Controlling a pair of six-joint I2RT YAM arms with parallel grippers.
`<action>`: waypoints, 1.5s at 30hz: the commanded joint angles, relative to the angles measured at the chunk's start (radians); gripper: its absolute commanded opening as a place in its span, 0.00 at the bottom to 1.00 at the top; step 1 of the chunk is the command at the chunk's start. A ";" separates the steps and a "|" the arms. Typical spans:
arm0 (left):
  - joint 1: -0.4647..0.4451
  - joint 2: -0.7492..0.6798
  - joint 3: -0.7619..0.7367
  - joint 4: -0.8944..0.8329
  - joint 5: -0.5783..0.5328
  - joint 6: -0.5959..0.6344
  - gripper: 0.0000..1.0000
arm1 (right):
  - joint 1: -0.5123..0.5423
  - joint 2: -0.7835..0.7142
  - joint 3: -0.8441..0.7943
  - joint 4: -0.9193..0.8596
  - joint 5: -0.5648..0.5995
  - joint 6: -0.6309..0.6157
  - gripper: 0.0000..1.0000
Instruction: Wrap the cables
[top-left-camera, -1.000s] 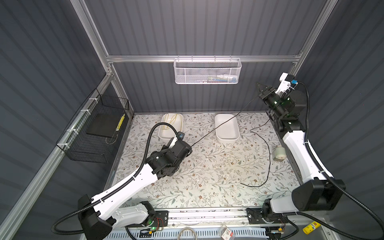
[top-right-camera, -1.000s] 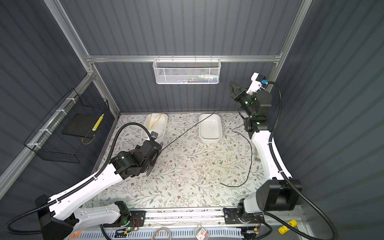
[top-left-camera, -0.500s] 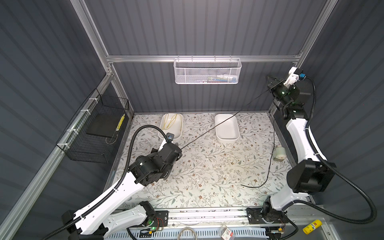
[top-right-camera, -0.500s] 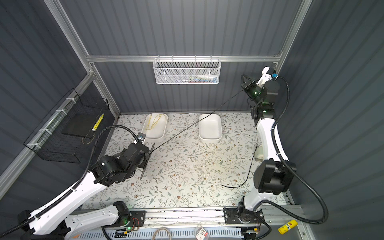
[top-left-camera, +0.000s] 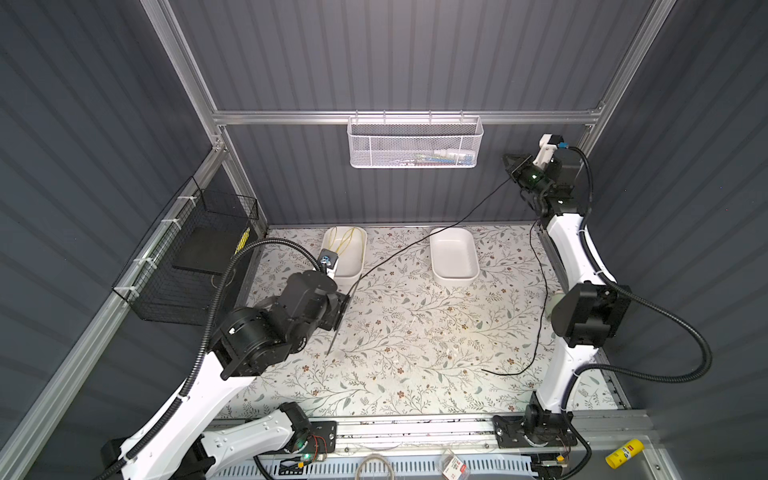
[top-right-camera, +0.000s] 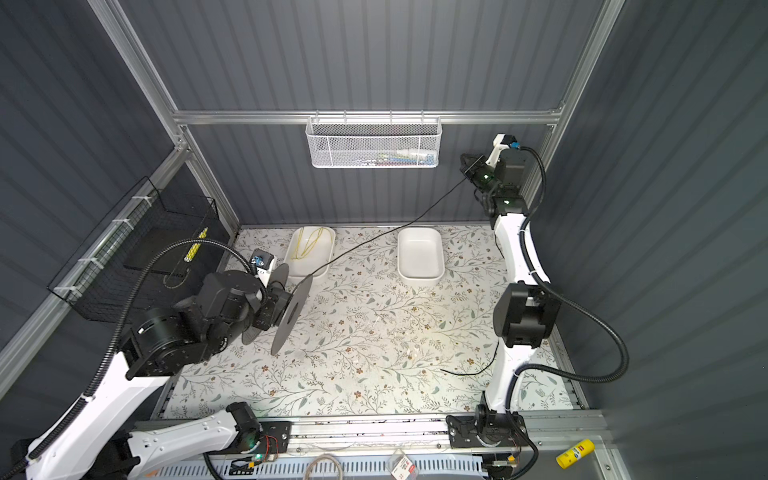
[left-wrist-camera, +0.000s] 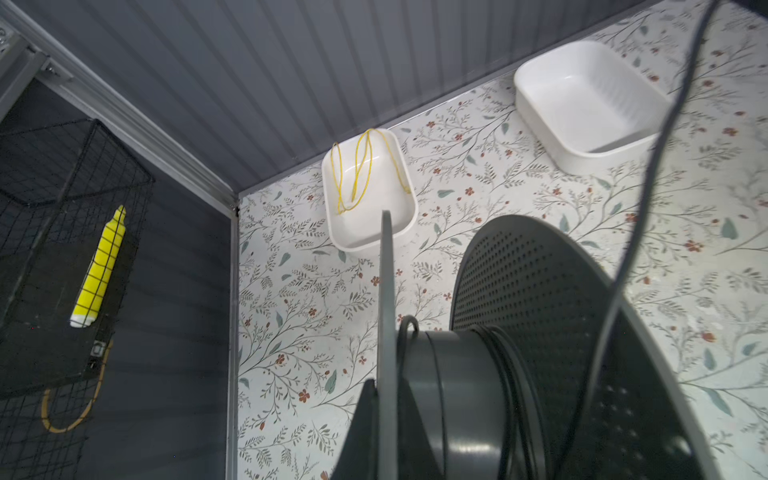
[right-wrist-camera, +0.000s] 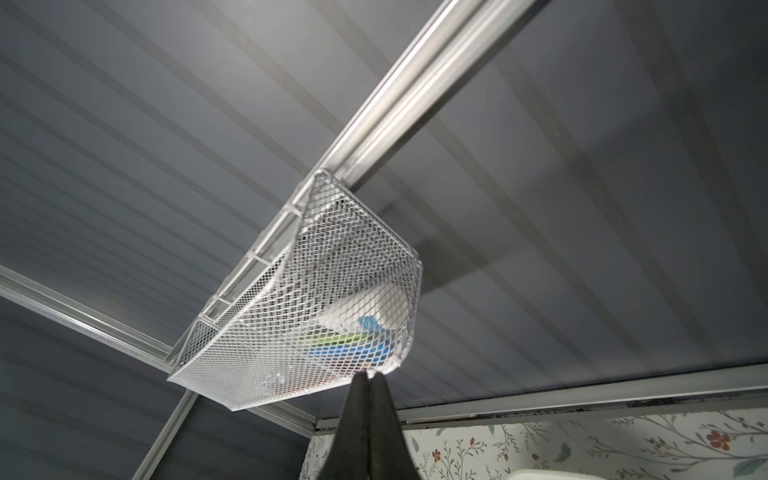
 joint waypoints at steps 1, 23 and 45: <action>-0.002 -0.015 0.064 -0.027 0.068 0.041 0.00 | -0.002 0.051 0.019 -0.061 0.038 -0.046 0.00; -0.002 0.151 0.435 0.489 0.052 -0.002 0.00 | 0.302 -0.350 -0.880 0.235 0.275 -0.264 0.00; 0.180 0.461 0.356 1.004 -0.246 0.299 0.00 | 1.020 -0.804 -1.203 0.130 0.693 -0.610 0.00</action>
